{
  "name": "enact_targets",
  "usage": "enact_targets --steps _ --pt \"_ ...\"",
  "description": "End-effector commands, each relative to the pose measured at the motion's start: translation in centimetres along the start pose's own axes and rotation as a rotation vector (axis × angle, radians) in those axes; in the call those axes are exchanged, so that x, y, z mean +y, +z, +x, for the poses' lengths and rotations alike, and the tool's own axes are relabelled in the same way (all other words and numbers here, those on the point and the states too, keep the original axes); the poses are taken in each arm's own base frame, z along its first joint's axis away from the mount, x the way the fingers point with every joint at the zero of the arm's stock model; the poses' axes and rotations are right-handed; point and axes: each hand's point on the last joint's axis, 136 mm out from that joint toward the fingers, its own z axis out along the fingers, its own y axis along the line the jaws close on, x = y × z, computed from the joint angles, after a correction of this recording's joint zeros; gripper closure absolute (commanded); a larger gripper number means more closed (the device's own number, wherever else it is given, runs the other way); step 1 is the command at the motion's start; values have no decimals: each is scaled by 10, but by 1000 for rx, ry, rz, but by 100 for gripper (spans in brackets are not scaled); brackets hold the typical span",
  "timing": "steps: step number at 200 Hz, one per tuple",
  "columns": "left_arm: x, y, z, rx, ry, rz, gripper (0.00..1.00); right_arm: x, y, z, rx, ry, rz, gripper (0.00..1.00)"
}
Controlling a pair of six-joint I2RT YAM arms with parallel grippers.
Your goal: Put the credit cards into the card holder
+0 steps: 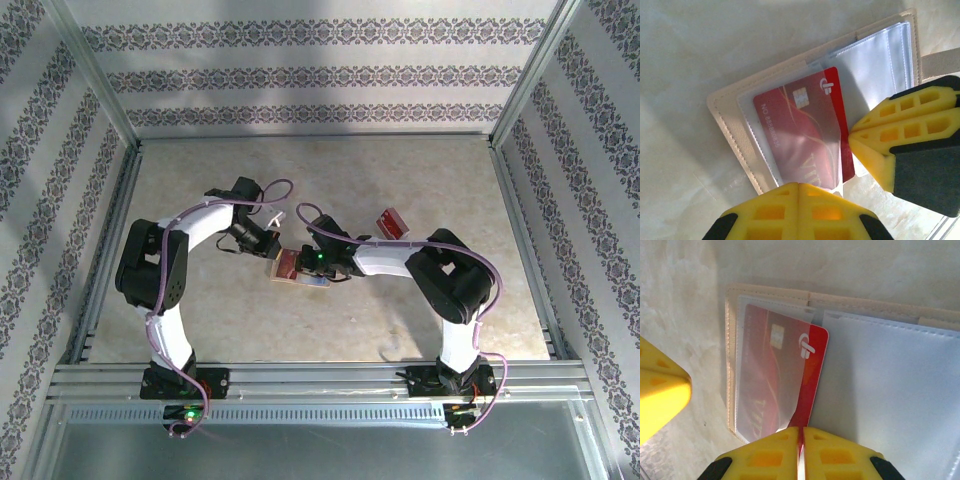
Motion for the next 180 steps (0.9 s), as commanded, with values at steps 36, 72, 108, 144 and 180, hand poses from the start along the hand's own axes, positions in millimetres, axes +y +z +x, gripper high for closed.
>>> enact_targets --steps 36,72,108,144,180 --pt "7 12 8 36 -55 21 98 10 11 1 28 -43 -4 86" --pt "8 11 8 30 -54 18 99 13 -1 -5 -1 -55 0 84" --pt "1 5 1 18 -53 37 99 8 -17 -4 -16 -59 26 82" --pt "-6 3 -3 8 -58 63 99 -5 -36 -4 -36 -51 53 78" --pt "-19 -6 -9 -31 -22 68 93 -19 -57 -4 -84 -53 71 76"
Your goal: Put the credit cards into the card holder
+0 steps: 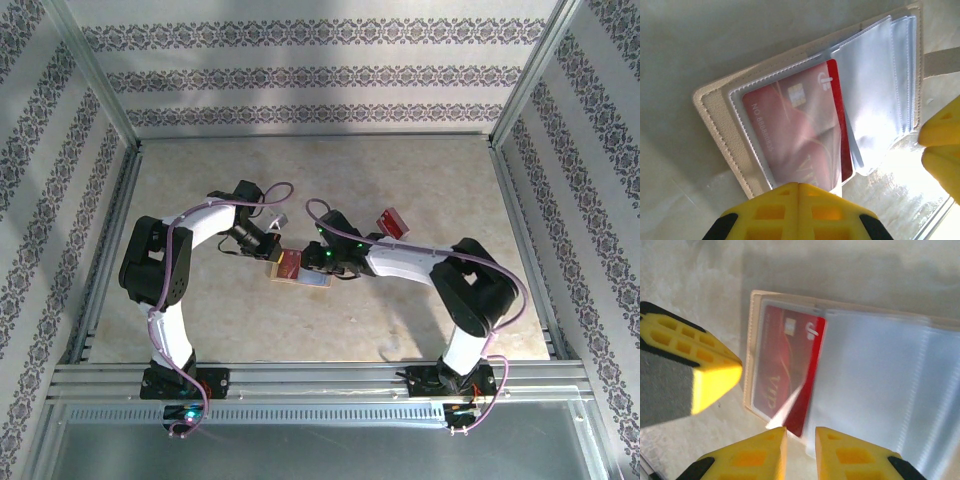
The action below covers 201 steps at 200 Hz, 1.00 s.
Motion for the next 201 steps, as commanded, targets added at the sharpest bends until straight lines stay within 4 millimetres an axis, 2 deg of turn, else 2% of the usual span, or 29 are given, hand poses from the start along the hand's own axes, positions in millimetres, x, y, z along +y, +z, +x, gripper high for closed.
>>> enact_targets --steps 1,32,75,100,139,173,201 --pt "-17 -15 -10 -50 30 21 93 -19 -13 0 -32 -14 53 76" --pt "-25 -22 -13 -89 80 -14 85 -25 -20 0 -53 -1 41 73" --pt "-28 -16 -14 -75 91 -46 74 -23 -17 1 -67 3 15 73" --pt "-38 -15 -15 -84 148 -72 69 -29 -15 3 -65 5 20 73" --pt "-53 -1 -11 -49 223 -118 61 -34 -27 6 -101 18 1 73" --pt "-59 14 -7 0 241 -147 59 -50 -31 11 -117 51 2 73" --pt "-58 24 -6 24 239 -158 58 -51 -33 12 -130 54 -25 73"
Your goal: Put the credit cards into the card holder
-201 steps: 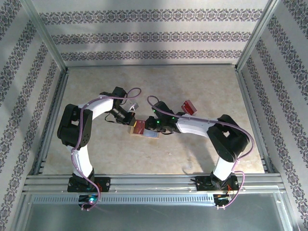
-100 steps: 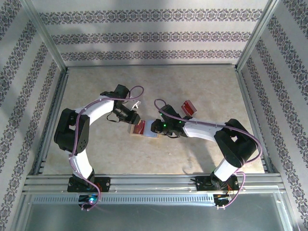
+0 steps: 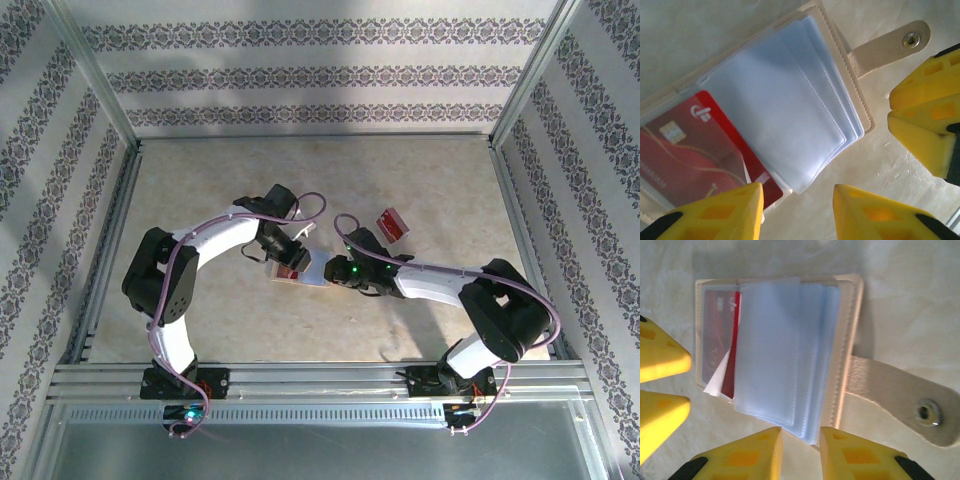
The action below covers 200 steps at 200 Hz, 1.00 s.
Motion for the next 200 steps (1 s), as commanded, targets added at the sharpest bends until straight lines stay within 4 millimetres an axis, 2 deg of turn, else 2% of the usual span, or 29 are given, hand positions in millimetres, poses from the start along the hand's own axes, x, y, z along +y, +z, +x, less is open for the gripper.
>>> enact_targets --steps 1,58,104,161,200 --pt "3 8 0 31 -3 -34 59 3 -5 -9 -52 13 -35 73" --pt "9 25 3 91 -36 -29 60 3 -7 -10 -68 17 -52 73" --pt "15 38 11 127 -54 -32 70 11 -1 -10 -56 18 -84 74" --pt "17 43 16 146 -92 7 84 18 7 -11 -31 15 -102 74" --pt "18 42 17 141 -98 16 85 19 16 -14 -18 26 -109 73"
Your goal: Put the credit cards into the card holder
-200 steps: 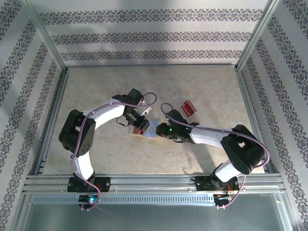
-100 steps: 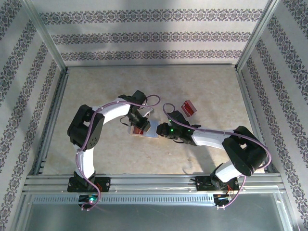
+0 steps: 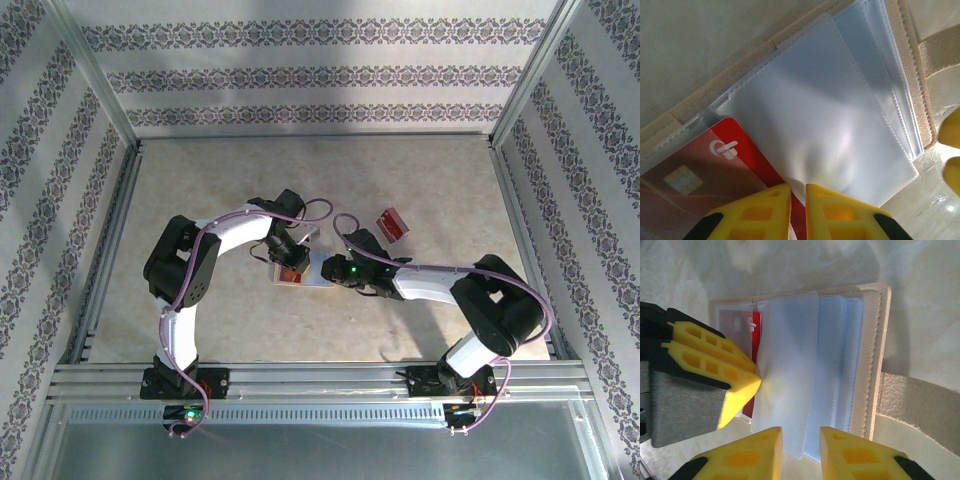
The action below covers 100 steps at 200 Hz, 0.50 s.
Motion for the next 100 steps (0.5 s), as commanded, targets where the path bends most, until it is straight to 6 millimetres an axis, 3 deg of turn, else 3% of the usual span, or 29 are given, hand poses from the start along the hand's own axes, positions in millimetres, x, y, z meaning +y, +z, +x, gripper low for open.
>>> enact_targets --steps 1,62,100 --pt "2 7 11 49 -34 24 85 11 6 -9 -1 11 -38 73" --pt "6 7 13 50 -42 25 85 11 19 -10 32 40 -50 72" --pt "7 7 13 48 -49 29 85 6 17 -7 25 50 -35 72"
